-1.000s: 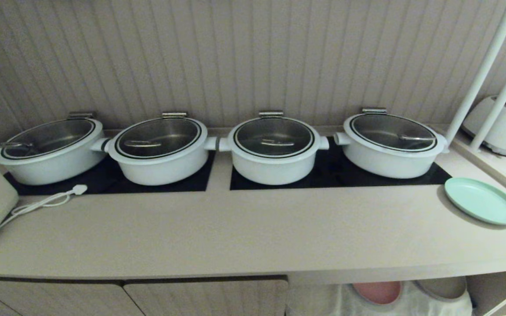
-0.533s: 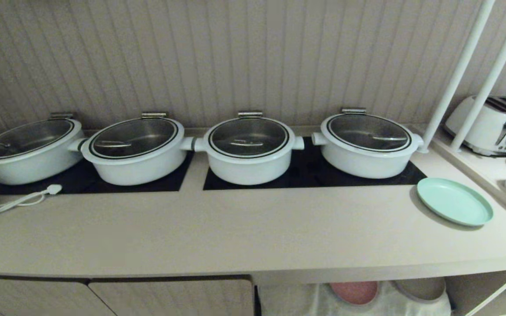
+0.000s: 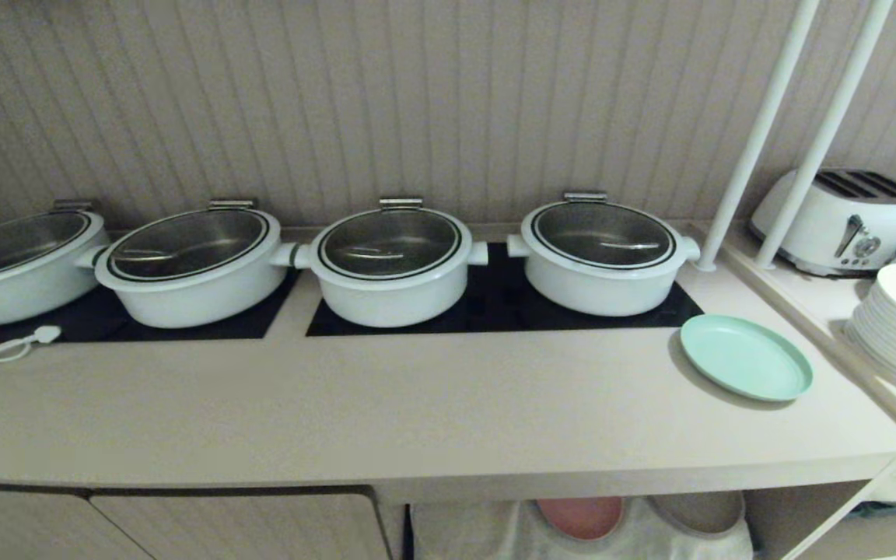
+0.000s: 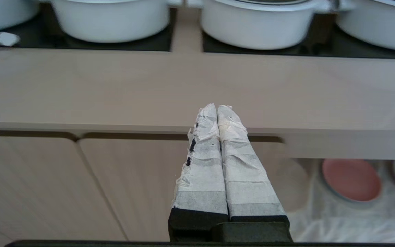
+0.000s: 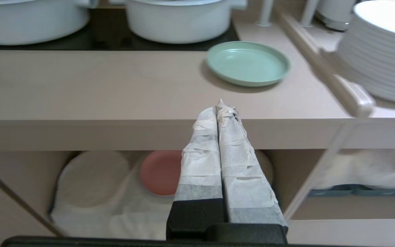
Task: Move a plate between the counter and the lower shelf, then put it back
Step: Pick up the plate
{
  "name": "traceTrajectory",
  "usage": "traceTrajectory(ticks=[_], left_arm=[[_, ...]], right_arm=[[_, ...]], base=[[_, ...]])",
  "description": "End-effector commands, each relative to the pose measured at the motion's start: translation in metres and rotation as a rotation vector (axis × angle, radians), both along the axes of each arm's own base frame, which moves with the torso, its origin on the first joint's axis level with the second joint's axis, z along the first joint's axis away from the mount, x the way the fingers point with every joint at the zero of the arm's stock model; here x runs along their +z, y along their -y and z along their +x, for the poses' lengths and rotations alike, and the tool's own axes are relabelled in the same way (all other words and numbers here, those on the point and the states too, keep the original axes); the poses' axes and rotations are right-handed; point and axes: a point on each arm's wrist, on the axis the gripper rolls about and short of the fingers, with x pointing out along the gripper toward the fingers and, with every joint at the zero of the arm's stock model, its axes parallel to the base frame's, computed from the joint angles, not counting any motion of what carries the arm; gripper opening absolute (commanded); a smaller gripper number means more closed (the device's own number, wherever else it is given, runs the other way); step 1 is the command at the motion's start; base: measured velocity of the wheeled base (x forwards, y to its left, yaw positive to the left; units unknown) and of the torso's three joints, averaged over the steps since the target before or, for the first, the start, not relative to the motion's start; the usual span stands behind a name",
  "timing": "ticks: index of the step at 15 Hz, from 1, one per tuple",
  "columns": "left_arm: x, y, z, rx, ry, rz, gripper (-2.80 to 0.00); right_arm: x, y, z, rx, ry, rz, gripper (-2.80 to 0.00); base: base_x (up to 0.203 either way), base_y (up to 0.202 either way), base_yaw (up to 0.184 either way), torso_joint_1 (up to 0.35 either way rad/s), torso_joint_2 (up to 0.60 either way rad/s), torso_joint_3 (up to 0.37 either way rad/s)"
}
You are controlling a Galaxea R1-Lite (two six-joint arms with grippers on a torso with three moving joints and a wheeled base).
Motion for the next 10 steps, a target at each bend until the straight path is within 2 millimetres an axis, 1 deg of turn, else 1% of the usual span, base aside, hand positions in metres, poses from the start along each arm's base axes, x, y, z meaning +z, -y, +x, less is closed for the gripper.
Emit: traceTrajectory(ticks=[1,10], left_arm=[[0.0000,0.0000,0.0000,0.000,0.001,0.000,-2.80],[0.0000,0.0000,0.0000,0.000,0.001,0.000,-2.80]], right_arm=[[0.0000,0.0000,0.0000,0.000,0.000,0.000,-2.80],[0.0000,0.0000,0.0000,0.000,0.000,0.000,-2.80]], base=[[0.000,-0.190,0.002,-0.004,0.00,0.004],[0.000,-0.195,0.001,0.002,0.00,0.000]])
